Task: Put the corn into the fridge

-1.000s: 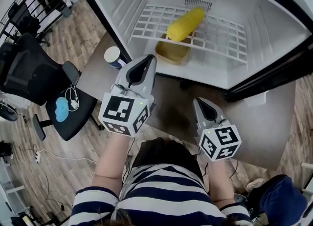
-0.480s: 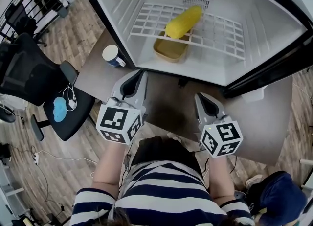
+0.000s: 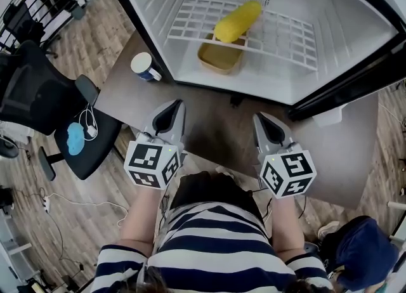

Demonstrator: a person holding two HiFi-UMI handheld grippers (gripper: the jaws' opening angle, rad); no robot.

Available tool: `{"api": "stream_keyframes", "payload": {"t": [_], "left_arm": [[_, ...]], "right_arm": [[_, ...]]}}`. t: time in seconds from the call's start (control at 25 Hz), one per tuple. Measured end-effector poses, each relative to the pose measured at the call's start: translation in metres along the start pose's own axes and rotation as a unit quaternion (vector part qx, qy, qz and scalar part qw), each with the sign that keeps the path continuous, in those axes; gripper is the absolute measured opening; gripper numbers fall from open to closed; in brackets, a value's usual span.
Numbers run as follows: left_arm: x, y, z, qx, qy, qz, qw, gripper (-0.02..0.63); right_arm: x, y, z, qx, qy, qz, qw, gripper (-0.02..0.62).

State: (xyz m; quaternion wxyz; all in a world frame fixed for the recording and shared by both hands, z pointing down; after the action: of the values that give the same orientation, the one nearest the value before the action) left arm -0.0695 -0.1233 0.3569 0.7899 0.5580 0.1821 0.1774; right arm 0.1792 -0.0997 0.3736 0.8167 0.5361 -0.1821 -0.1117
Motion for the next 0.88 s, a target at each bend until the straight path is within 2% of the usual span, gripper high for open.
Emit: {"api": "stream_keyframes", "payload": {"t": [0.68, 0.88], "left_arm": [[-0.0027, -0.0006, -0.0036, -0.015, 0.002, -0.007, 0.9999, 0.0], [-0.0037, -0.0012, -0.0051, -0.011, 0.01, -0.02, 0.9997, 0.0]], "right_arm": [[-0.0027, -0.0081, -0.0028, 0.008, 0.012, -0.004, 1.0, -0.008], [-0.0049, -0.0101, -0.0029, 0.011, 0.011, -0.008, 1.0, -0.008]]}}
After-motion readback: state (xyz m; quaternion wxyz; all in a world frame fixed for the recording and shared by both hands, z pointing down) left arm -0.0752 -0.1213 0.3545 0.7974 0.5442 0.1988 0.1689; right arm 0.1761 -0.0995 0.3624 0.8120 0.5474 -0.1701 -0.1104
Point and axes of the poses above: the fingertips, and each gripper's own axes: z forward along the fingers, x to its right, y out of its underside, the point moved 8 cm from there along -z, backward along the fingers, and after that the axes turned 3 degrees about y, right-handed, at the moved point
